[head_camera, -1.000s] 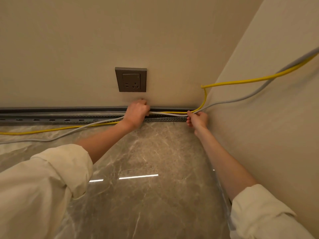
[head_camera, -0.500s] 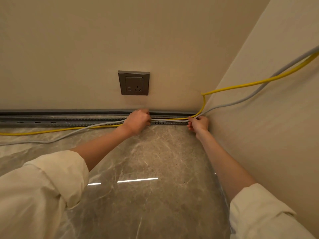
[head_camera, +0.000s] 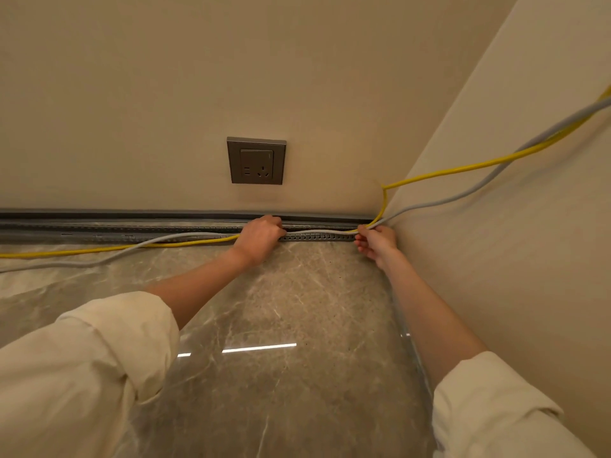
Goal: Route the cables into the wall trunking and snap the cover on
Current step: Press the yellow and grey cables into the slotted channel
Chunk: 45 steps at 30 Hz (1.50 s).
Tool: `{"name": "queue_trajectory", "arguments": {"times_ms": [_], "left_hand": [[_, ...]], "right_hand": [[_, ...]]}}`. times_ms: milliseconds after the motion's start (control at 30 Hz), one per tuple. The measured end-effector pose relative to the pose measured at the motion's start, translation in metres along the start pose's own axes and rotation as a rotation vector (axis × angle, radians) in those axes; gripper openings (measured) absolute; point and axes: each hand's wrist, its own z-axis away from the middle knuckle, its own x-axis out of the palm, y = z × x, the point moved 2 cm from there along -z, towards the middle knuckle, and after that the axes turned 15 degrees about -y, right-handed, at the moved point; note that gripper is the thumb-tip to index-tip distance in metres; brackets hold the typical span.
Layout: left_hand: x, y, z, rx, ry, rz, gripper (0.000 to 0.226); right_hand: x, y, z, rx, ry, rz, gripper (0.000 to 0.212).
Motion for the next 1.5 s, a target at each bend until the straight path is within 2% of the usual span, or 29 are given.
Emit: {"name": "queue_trajectory", "arguments": {"times_ms": [133,300,433,533,600,667,733,833,933,1067,1167,1300,1400,1500], "left_hand": [[0.000,0.010,0.005,-0.059,0.051,-0.057,0.019],[-0.003,0.014,0.014,-0.062,0.007,-0.122,0.018],[-0.005,0.014,0.029,-0.046,0.023,-0.127,0.017],[-0.005,0.012,0.043,-0.054,0.007,-0.151,0.016],[-0.003,0.010,0.051,-0.061,-0.006,-0.168,0.017],[-0.001,0.009,0.058,-0.057,-0.007,-0.184,0.019],[0.001,0.010,0.066,-0.043,-0.003,-0.204,0.019],[0.003,0.013,0.078,-0.028,0.013,-0.204,0.018],[0.005,0.015,0.087,-0.024,0.013,-0.195,0.017],[0.005,0.022,0.093,-0.002,-0.028,-0.226,0.018],[0.001,0.034,0.098,0.076,0.064,-0.252,0.013],[0.000,0.052,0.094,0.219,0.224,-0.204,0.019],[0.002,0.065,0.075,0.270,0.141,-0.129,0.041],[0.010,0.074,0.054,0.289,0.049,-0.094,0.051]], "right_hand": [[-0.002,0.002,0.002,-0.002,0.014,0.074,0.018],[-0.005,0.011,0.005,-0.032,0.053,0.141,0.022],[-0.002,0.022,0.015,-0.110,0.102,0.189,0.007],[0.002,0.030,0.022,-0.171,0.167,0.281,0.018],[0.004,0.032,0.029,-0.170,0.180,0.347,0.016],[0.003,0.034,0.036,-0.132,0.219,0.456,0.031],[0.001,0.037,0.044,-0.127,0.232,0.523,0.035],[0.002,0.045,0.058,-0.144,0.125,0.366,0.014],[0.002,0.056,0.066,-0.130,0.117,0.310,0.030],[0.002,0.065,0.073,-0.102,0.110,0.267,0.018],[-0.003,0.070,0.074,-0.109,0.123,0.200,0.019],[-0.006,0.071,0.075,-0.118,0.130,0.193,0.021],[-0.005,0.070,0.076,-0.135,0.132,0.224,0.020],[-0.006,0.071,0.075,-0.138,0.133,0.235,0.016]]}}
